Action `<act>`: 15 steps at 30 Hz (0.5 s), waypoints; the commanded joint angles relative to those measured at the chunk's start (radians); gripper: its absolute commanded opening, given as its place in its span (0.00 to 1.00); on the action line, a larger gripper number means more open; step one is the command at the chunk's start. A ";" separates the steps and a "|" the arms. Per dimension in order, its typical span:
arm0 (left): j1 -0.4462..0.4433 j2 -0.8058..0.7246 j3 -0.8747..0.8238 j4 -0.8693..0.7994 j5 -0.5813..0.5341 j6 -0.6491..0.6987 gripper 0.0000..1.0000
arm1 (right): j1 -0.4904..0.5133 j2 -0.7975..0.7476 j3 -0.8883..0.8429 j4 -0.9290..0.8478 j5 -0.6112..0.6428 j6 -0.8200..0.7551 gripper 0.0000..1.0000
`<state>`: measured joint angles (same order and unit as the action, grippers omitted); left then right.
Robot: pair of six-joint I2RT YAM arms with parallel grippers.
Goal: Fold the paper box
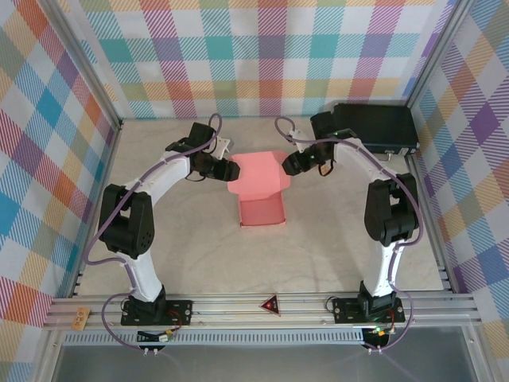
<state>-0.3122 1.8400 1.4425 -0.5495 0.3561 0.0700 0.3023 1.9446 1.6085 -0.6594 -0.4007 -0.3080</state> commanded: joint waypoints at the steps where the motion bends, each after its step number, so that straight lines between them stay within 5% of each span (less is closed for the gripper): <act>1: 0.008 0.015 0.037 -0.039 0.044 0.014 0.52 | 0.006 0.027 0.053 -0.083 -0.063 -0.026 0.51; 15: 0.010 0.051 0.070 -0.074 0.092 0.008 0.38 | 0.007 0.046 0.070 -0.121 -0.099 -0.034 0.37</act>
<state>-0.3111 1.8866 1.4837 -0.5842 0.4126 0.0715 0.3023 1.9736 1.6459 -0.7509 -0.4614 -0.3237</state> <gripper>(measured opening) 0.388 0.379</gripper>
